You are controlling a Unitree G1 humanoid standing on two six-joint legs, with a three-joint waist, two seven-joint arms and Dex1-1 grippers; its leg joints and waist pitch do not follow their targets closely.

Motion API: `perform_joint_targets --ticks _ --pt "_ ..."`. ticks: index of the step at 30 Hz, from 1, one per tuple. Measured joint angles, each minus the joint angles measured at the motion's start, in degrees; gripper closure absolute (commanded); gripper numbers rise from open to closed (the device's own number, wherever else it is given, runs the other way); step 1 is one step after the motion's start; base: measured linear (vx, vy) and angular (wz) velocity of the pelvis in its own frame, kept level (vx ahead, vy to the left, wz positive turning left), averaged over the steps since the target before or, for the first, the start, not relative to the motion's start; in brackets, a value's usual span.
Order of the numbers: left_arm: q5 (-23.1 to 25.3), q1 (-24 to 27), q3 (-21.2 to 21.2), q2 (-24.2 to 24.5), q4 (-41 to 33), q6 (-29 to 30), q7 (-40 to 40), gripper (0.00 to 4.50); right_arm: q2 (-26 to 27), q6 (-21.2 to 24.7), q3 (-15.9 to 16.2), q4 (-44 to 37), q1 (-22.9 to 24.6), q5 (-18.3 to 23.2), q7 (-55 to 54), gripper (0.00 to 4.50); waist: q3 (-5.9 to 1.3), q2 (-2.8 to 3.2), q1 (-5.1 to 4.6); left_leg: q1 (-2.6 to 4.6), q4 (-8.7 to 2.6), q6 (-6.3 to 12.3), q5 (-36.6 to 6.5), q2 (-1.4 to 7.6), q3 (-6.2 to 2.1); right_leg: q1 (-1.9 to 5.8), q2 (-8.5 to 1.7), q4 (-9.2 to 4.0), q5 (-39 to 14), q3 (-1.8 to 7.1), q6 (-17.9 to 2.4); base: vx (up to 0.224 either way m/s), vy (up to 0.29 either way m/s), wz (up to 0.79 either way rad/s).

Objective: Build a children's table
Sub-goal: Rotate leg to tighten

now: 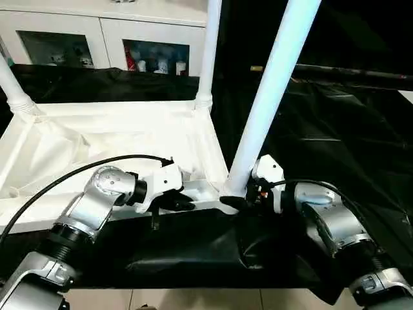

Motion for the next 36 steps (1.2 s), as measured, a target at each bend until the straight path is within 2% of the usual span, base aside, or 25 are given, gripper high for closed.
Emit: perform_joint_targets --ticks 6,10,15,21,22,25,26,27,31,35,36 --pt "1.69 -2.87 1.55 -6.43 4.34 6.68 10.12 4.5 10.14 3.51 -5.82 4.43 -0.91 -0.49 -21.99 1.76 -0.05 0.01 -0.54 0.52 0.0 -0.23 0.21 -0.01 0.01 0.36 0.0 0.0 0.04 0.07 0.15 0.0 0.0 0.0" --pt "3.26 -4.56 1.95 -11.26 5.84 11.28 17.12 4.5 15.8 4.67 -9.37 9.58 -4.8 -0.92 -35.08 1.76 -0.1 0.06 -0.77 0.76 -0.04 -0.24 0.21 -0.02 0.02 0.51 -0.01 -0.02 0.05 0.07 0.19 0.0 0.0 0.0" --pt "4.7 -5.4 2.04 -14.56 6.03 14.46 22.41 4.5 18.15 4.42 -11.98 17.0 -10.35 -0.92 -42.79 1.76 -0.26 -0.15 -0.96 0.73 -0.15 -0.24 0.2 -0.02 0.02 0.48 0.0 -0.07 0.02 0.06 0.24 0.0 0.0 0.0" --pt "4.71 -5.37 2.03 -14.26 5.67 14.92 22.61 4.5 18.52 2.85 -12.1 19.27 -11.45 -1.25 -42.56 1.76 -0.33 -0.27 -1.28 0.72 -0.24 -0.25 0.21 -0.02 0.03 0.46 0.02 -0.14 0.03 0.05 0.23 0.0 0.0 0.0" --pt "4.71 -5.37 2.03 -14.21 5.67 14.91 22.62 4.5 18.55 2.7 -12.17 19.53 -11.6 -1.25 -42.48 1.2 -0.33 -0.27 -1.33 0.72 -0.24 -0.25 0.21 -0.02 0.03 0.46 0.02 -0.13 0.03 0.05 0.24 0.0 0.0 0.0" --pt "4.68 -5.32 2.03 -13.57 5.43 14.57 22.42 4.5 18.78 1.65 -13.4 21.47 -11.6 -0.46 -40.56 1.0 -0.3 -0.23 -1.35 0.68 -0.26 -0.25 0.2 -0.02 0.03 0.35 0.02 -0.16 0.02 0.05 0.24 0.0 0.0 0.0" --pt "4.69 -5.29 2.03 -13.39 5.31 14.28 22.31 4.5 18.79 1.14 -13.59 21.66 -11.61 -0.34 -40.19 0.72 -0.28 -0.19 -1.35 0.62 -0.25 -0.25 0.21 -0.02 0.03 0.22 0.02 -0.15 0.05 0.05 0.2 0.0 0.0 0.0" --pt "4.7 -5.23 2.01 -13.06 5.3 13.72 22.0 4.5 18.3 0.98 -13.47 21.63 -11.64 -0.39 -39.28 0.72 -0.26 -0.17 -1.37 0.43 -0.27 -0.25 0.21 -0.02 0.04 0.18 0.02 -0.13 0.09 0.05 0.15 0.0 0.0 0.0" --pt "4.68 -4.54 1.96 -10.99 4.39 11.55 19.87 4.5 15.36 2.18 -11.07 18.62 -10.73 -0.65 -32.41 0.62 -0.19 -0.05 -1.59 0.24 -0.37 -0.27 0.23 0.01 0.03 -0.05 0.09 -0.11 0.2 0.04 -0.05 0.0 0.0 0.0" --pt "3.51 -3.06 2.03 -5.98 3.52 6.31 13.98 4.5 8.43 4.08 -6.62 8.98 -6.07 -0.1 -17.96 0.62 -0.12 0.05 -1.28 0.16 -0.51 -0.25 0.21 0.02 0.02 -0.1 0.1 -0.16 0.09 0.0 -0.02 0.0 0.0 0.0" --pt "2.95 -2.38 2.0 -4.6 2.75 5.21 11.57 4.5 6.03 4.12 -4.69 5.55 -4.48 -0.05 -13.41 0.62 -0.12 0.05 -1.09 0.11 -0.55 -0.22 0.19 0.02 0.02 -0.11 0.1 -0.24 0.06 -0.01 -0.01 0.0 0.0 0.0"
